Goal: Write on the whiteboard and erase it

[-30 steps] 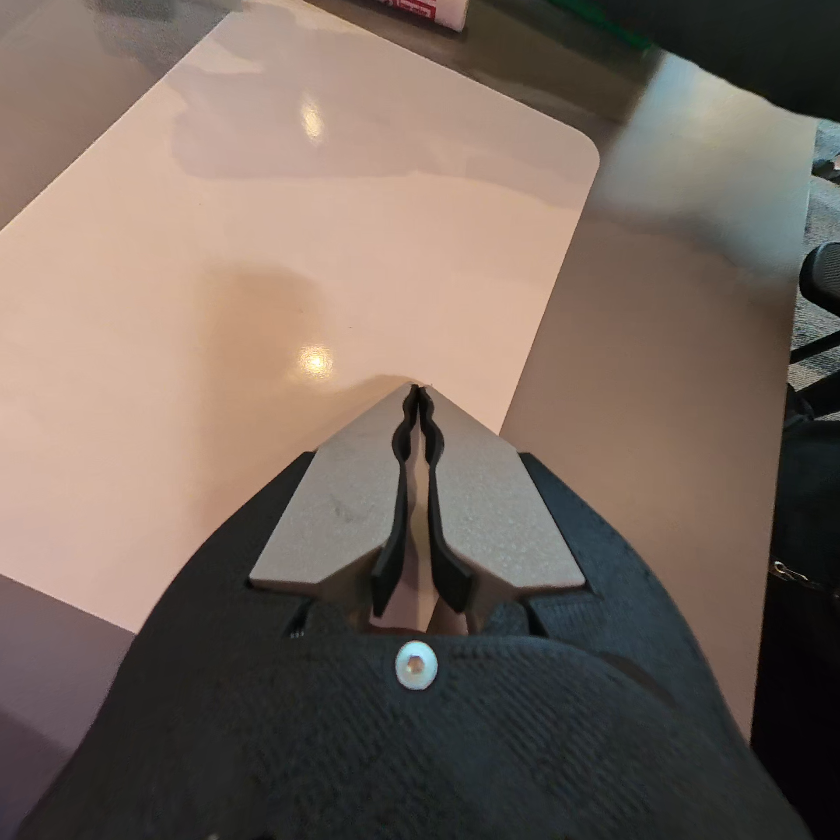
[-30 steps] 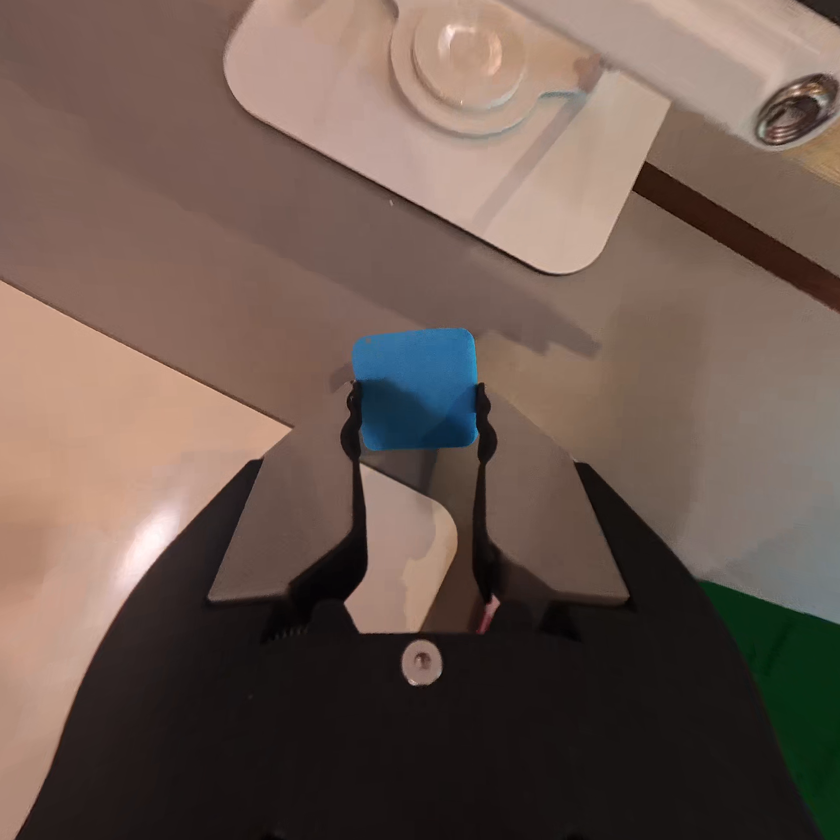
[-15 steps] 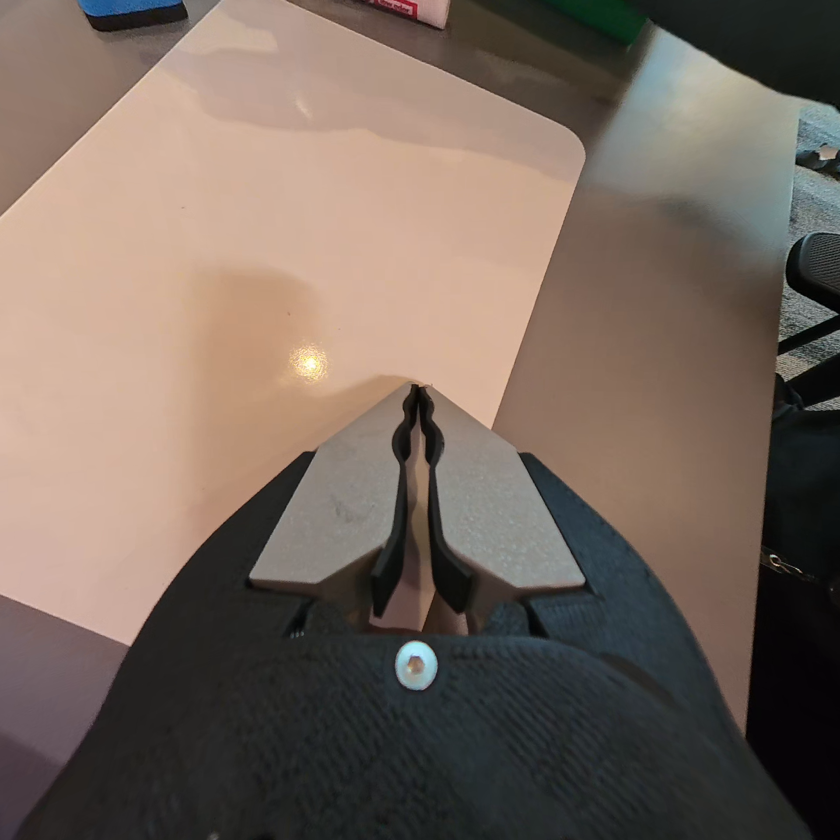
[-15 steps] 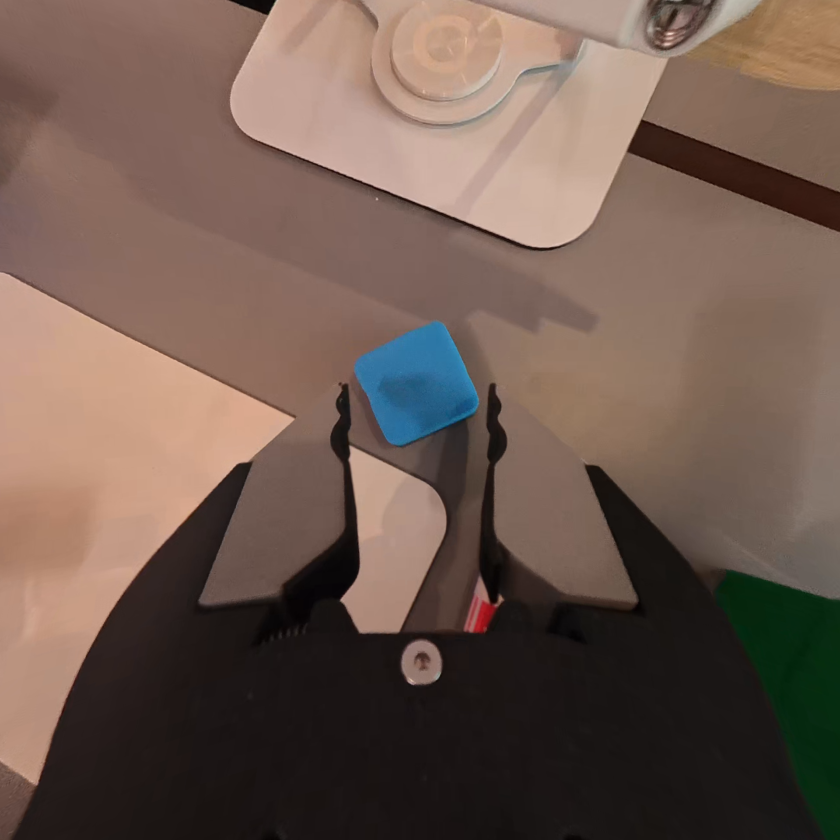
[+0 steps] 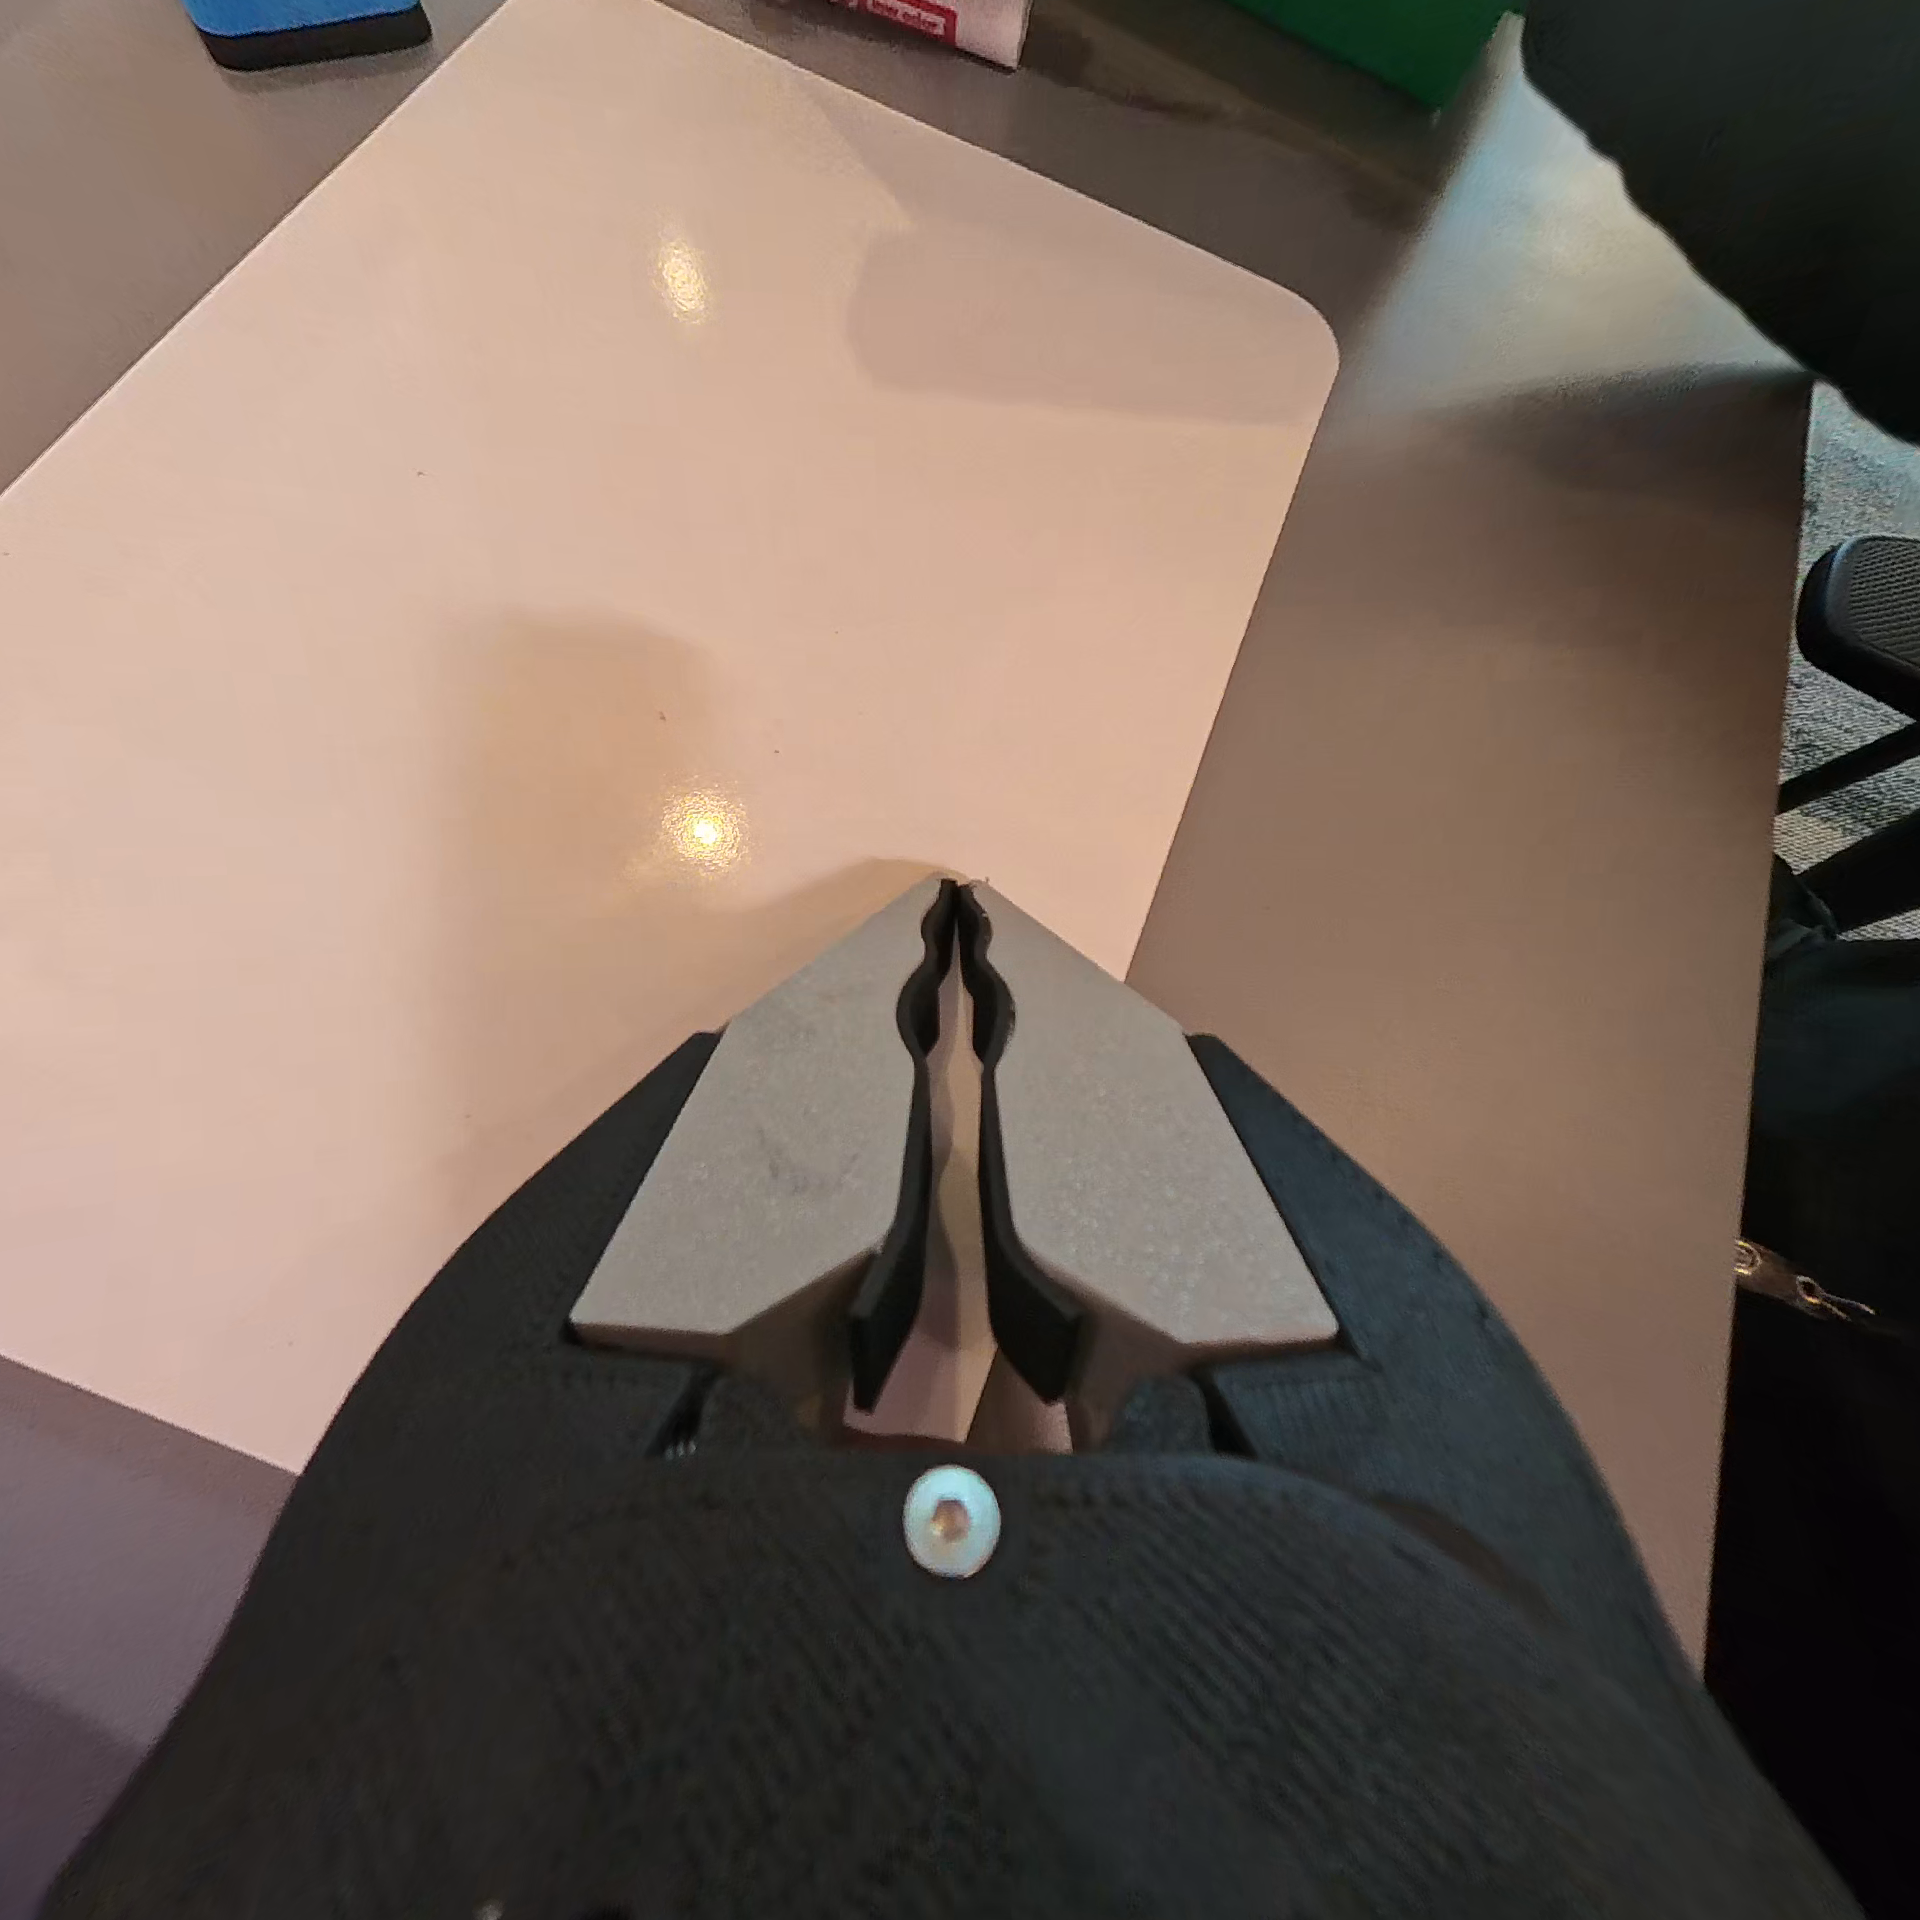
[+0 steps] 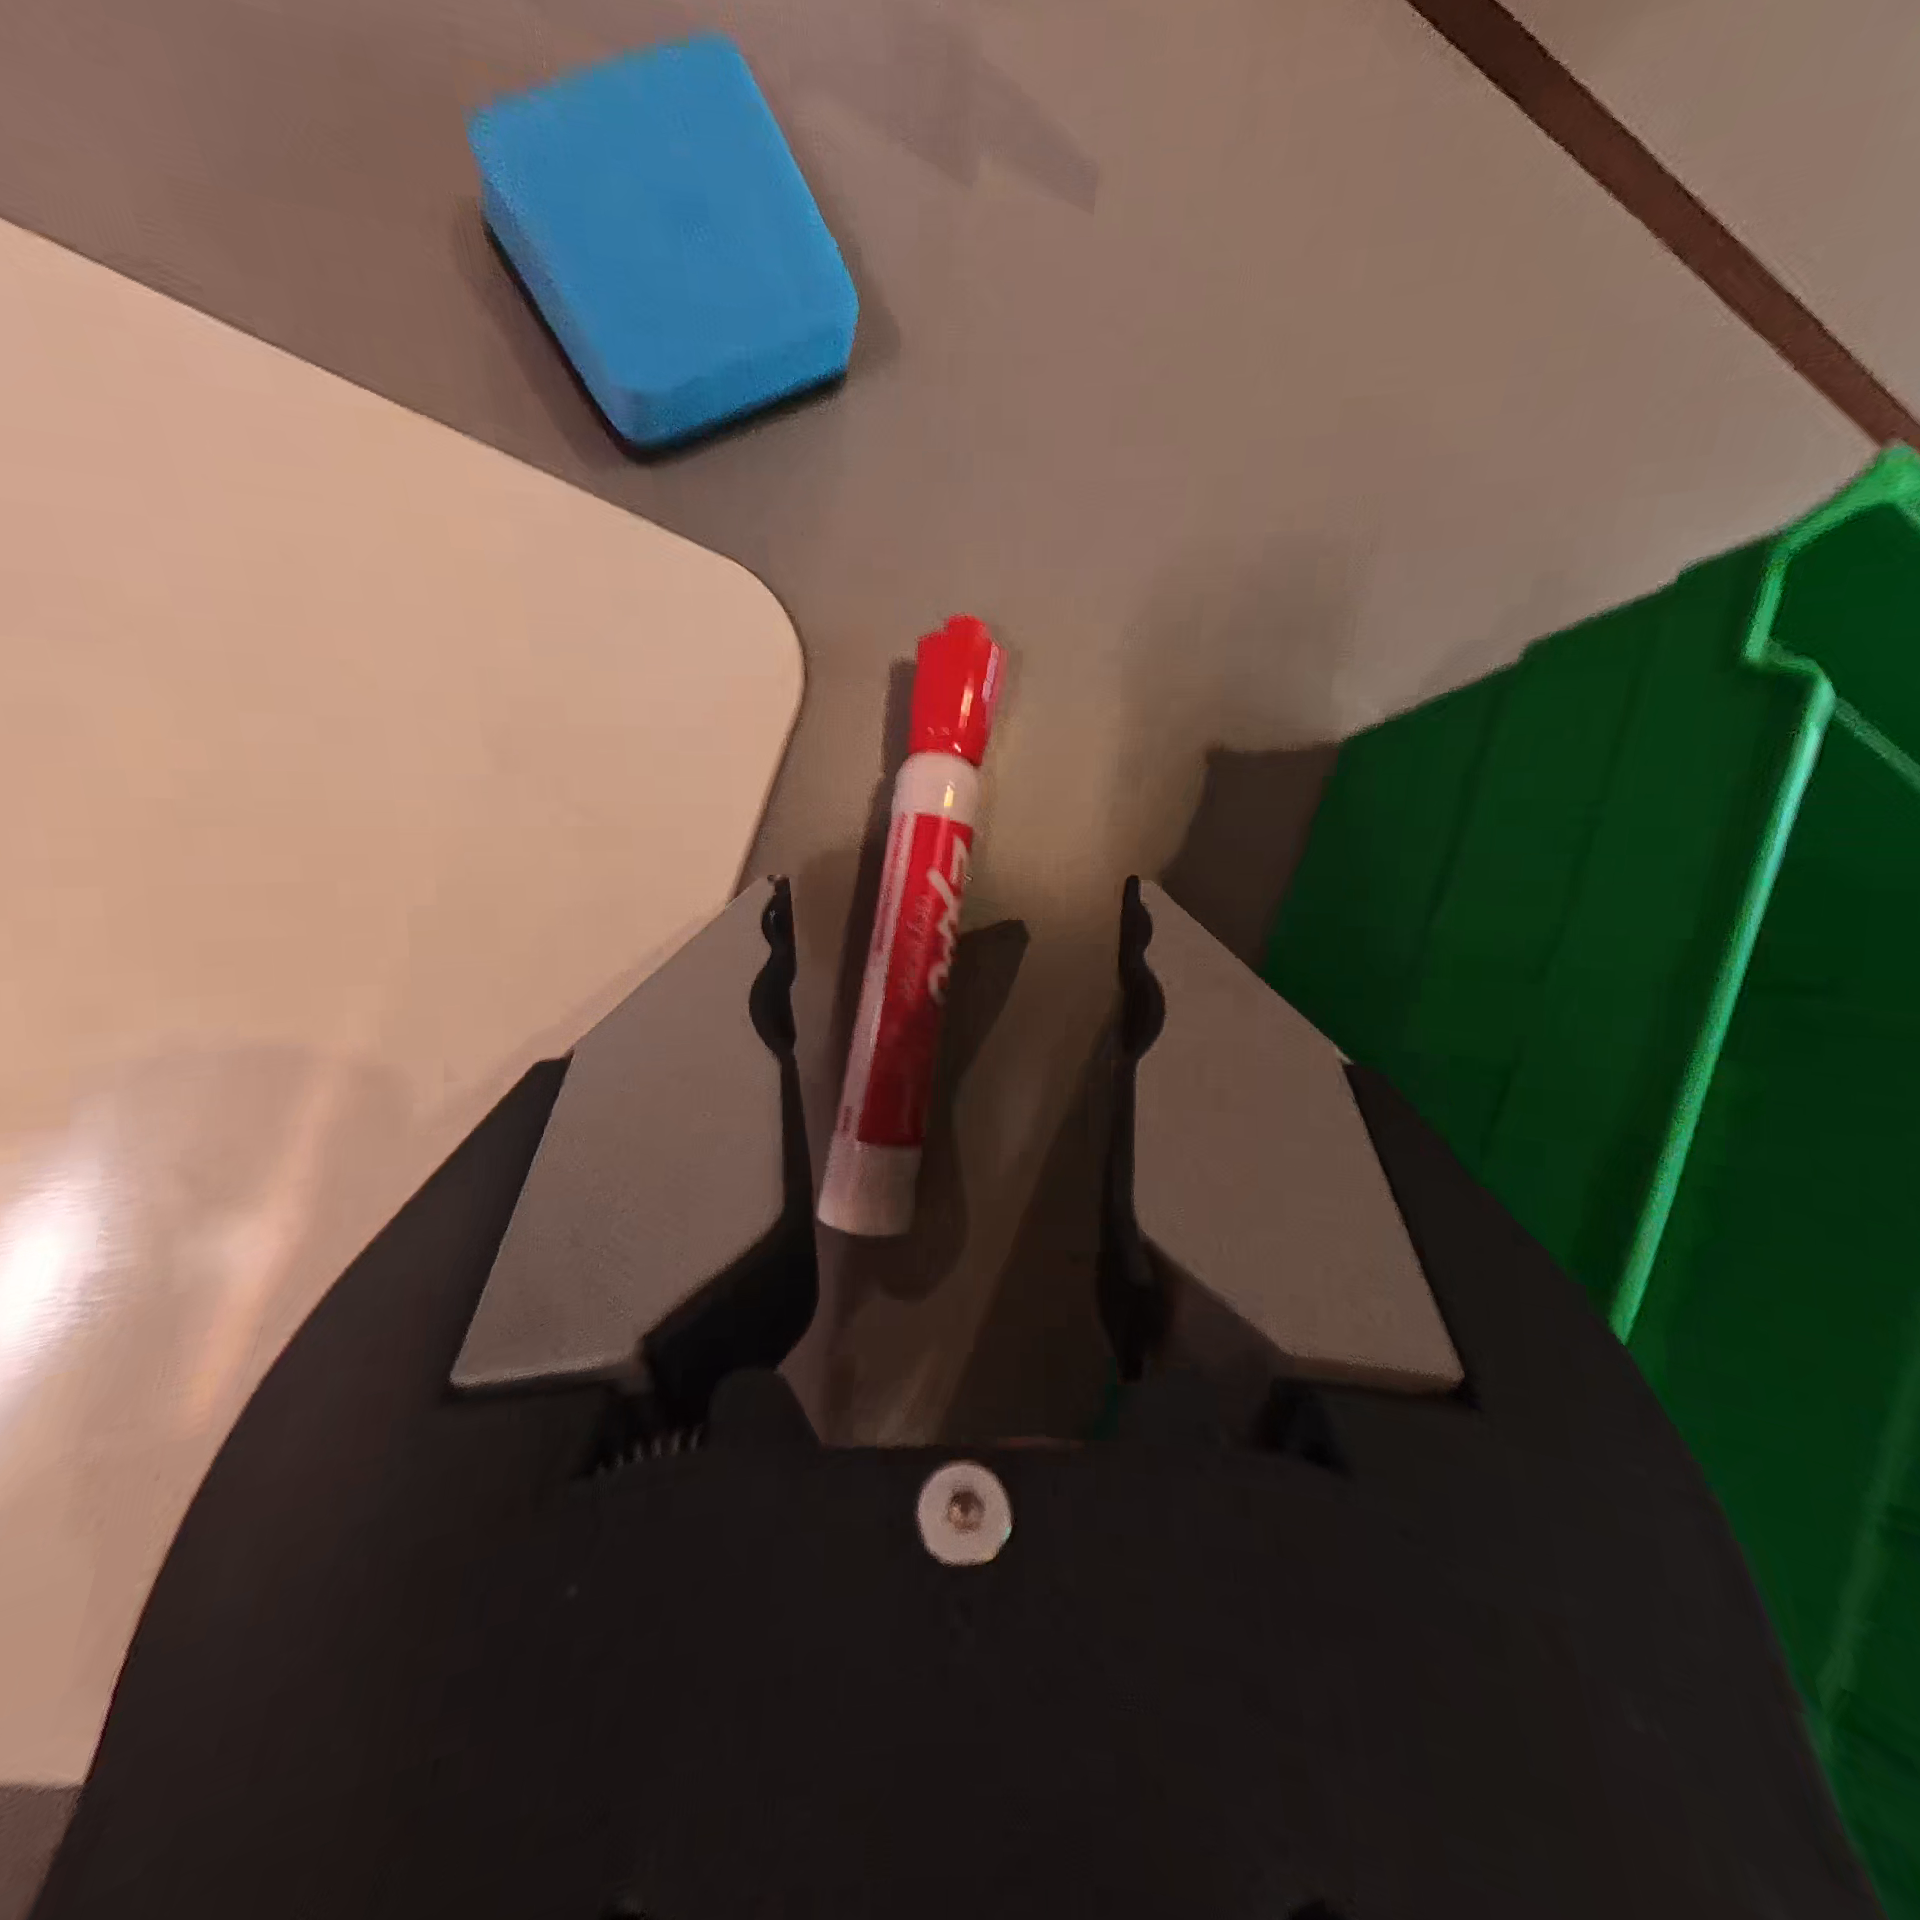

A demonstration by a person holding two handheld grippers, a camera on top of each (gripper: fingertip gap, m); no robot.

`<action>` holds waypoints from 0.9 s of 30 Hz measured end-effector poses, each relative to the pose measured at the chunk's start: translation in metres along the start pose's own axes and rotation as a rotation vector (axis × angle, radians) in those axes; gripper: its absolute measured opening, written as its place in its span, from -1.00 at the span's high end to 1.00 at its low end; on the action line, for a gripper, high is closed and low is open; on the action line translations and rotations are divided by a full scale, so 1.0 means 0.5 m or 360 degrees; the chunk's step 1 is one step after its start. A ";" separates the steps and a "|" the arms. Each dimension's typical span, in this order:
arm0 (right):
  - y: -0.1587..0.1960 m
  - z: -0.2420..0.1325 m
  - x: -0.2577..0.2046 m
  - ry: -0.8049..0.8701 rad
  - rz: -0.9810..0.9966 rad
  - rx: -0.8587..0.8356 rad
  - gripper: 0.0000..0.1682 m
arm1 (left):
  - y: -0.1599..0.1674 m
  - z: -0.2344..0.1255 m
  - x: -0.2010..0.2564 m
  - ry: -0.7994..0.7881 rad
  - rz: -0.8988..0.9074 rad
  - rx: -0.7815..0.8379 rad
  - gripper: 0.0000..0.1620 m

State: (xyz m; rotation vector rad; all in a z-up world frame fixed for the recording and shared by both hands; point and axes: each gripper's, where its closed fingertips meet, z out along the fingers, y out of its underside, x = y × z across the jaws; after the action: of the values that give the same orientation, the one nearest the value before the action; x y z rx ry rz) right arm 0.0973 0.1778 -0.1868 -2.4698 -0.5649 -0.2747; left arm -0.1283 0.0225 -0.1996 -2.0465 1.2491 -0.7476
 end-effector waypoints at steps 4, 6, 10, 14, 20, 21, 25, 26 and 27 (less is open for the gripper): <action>0.026 0.010 0.015 0.0120 -0.0010 -0.0008 0.33 | 0.000 0.000 0.000 0.0001 -0.0003 0.0000 1.00; 0.028 0.013 0.007 0.0056 0.0025 0.0012 0.46 | 0.000 -0.001 0.000 0.0003 -0.0006 0.0001 1.00; 0.024 0.015 -0.026 -0.0168 0.0087 0.0032 0.82 | 0.000 -0.001 0.000 0.0003 -0.0010 0.0002 1.00; -0.032 -0.017 -0.060 -0.0333 0.0150 0.0313 0.83 | 0.000 -0.001 -0.001 0.0002 -0.0011 0.0002 1.00; -0.122 -0.125 -0.207 -0.1106 0.0031 0.0655 0.82 | 0.001 -0.002 0.001 -0.0019 0.0022 0.0001 1.00; -0.130 -0.136 -0.227 -0.1185 -0.0002 0.0696 0.82 | 0.001 -0.003 -0.001 -0.0031 0.0012 0.0003 1.00; -0.130 -0.167 -0.295 -0.1422 -0.0170 0.0817 0.83 | -0.019 -0.010 -0.012 -0.0139 0.0025 0.0007 0.99; -0.122 -0.174 -0.309 -0.1482 -0.0218 0.0829 0.82 | -0.030 -0.012 -0.017 -0.0181 0.0071 0.0002 0.95; -0.114 -0.177 -0.319 -0.1519 -0.0262 0.0820 0.82 | -0.040 -0.014 -0.026 -0.0224 0.0118 -0.0006 0.91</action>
State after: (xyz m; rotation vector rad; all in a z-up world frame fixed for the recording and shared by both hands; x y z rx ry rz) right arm -0.0760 0.1149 -0.1371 -1.9211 -1.0540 0.9266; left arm -0.1274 0.0397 -0.1821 -2.0071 1.2397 -0.5570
